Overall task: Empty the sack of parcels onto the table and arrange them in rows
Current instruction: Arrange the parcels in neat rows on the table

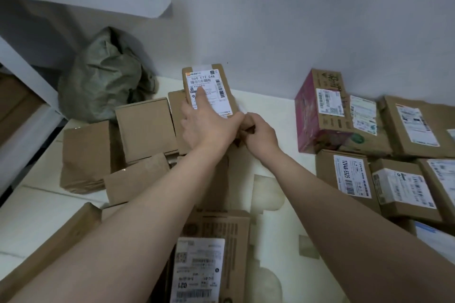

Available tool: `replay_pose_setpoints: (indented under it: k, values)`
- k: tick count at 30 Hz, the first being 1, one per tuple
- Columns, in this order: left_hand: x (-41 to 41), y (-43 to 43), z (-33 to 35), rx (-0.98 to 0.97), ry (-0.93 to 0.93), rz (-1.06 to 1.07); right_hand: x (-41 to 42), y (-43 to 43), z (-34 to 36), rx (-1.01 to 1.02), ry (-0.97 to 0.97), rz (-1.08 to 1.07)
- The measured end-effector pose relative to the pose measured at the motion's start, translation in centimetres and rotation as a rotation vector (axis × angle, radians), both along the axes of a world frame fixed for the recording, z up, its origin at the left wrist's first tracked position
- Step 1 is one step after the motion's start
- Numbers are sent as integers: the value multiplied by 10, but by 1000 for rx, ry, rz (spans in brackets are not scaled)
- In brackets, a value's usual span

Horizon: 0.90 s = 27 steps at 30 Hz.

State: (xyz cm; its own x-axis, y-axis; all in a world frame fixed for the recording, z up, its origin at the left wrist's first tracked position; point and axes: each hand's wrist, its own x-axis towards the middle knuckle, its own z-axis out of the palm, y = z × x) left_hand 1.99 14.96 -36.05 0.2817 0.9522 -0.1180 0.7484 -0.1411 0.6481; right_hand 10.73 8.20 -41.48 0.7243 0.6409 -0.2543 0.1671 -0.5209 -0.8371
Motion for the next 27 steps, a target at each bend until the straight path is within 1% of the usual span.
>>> replay_pose_setpoints:
  k: [1,2,4,5,6,7,9,11,13,16,19,22,25,27]
  values:
    - [-1,-1,2,3,-7,-15,0,-6,5,-24,-86,-21]
    - [1,-2,4,10,-11,-34,3,-14,7,-57,-235,-58]
    - [9,-10,8,19,-23,-75,10,-31,10,-186,-623,-139]
    - [14,-15,10,19,-24,-99,13,-40,11,-250,-771,-143]
    - [21,-21,10,20,-14,-129,15,-47,8,-319,-861,-103]
    - [26,-26,9,18,6,-160,17,-54,4,-401,-891,-25]
    - [34,-35,2,-10,62,-211,18,-66,-7,-560,-794,149]
    - [38,-39,-8,-26,132,-230,16,-77,-16,-644,-682,232]
    - [39,-39,-19,26,210,-243,14,-85,-22,-642,-677,234]
    - [40,-35,-33,100,300,-263,17,-91,-31,-595,-733,194]
    - [38,-31,-45,94,393,-314,17,-91,-38,-594,-648,219]
    - [37,-29,-54,-23,373,-358,16,-82,-40,-630,-612,205]
    - [42,-24,-59,-208,349,-445,19,-71,-42,-599,-658,77]
    - [48,-19,-61,-327,331,-494,23,-66,-48,-546,-627,-34]
